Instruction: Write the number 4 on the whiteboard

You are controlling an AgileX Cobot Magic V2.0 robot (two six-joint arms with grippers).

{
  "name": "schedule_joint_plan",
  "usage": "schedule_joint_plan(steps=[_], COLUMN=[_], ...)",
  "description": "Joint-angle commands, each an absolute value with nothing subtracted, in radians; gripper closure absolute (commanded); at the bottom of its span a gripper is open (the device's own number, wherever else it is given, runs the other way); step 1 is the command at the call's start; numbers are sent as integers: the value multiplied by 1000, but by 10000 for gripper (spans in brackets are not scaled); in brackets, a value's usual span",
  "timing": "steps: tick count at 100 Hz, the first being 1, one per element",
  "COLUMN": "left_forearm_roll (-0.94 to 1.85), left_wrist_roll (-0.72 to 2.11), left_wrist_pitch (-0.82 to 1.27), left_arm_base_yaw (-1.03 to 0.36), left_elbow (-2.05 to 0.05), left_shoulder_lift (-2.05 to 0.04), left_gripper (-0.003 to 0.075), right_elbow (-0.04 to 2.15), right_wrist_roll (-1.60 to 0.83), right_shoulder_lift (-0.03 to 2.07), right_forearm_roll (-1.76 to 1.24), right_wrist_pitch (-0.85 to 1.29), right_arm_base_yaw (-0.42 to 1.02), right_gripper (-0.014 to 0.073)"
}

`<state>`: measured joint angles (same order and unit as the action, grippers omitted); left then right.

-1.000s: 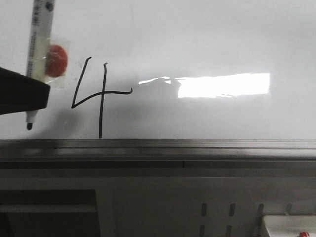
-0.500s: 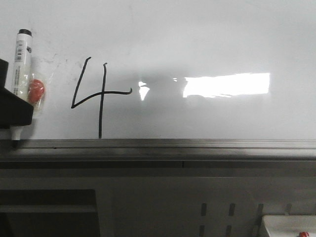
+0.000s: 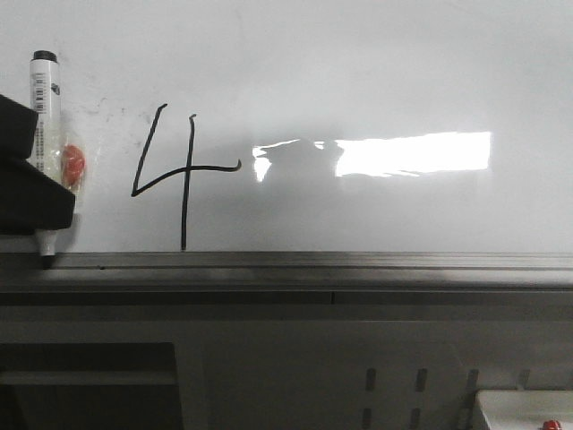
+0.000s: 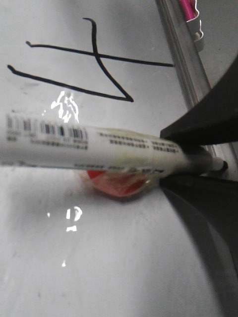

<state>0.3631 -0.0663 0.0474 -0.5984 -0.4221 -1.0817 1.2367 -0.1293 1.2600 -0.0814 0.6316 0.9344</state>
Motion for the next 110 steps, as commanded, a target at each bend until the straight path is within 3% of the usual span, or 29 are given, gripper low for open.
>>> schedule_joint_plan(steps=[1,16,39,46,53,59,70,96,110], left_forearm_roll=[379,379,379,362,357,353,306,96,0], left_wrist_roll=[-76,-76,-76,-76,-76,-76,-61,-62,-62], left_wrist_pitch=[-17,-23,0,12,14,14,14,12,35], left_arm_base_yaw=[-596,-596,-596,-596,-596,-596,-596,-596,-596], left_elbow=[-450,-450,-450,-450,-450,-450,-450,-364,-283], left_shoulder_lift=[-1078,-1056,-939,-882,-796,-724,-579,-252,-76], left_gripper=[579,378,363,365,395,493,738,741,741], right_elbow=[1273,1273,1273,1273,1264,1250,1193,824,613], right_wrist_roll=[-132,-132,-132,-132,-132,-132,-130,-130,-130], right_shoulder_lift=[1230,1230,1229,1218,1204,1188,1139,864,682], right_forearm_roll=[-80,-80,-76,-60,-46,-40,-40,-24,-22], right_wrist_pitch=[570,570,586,590,593,583,513,121,48], right_arm_base_yaw=[929,929,929,929,929,929,929,929,929], right_gripper=[-34,-34,5,142,438,668,657,657,657])
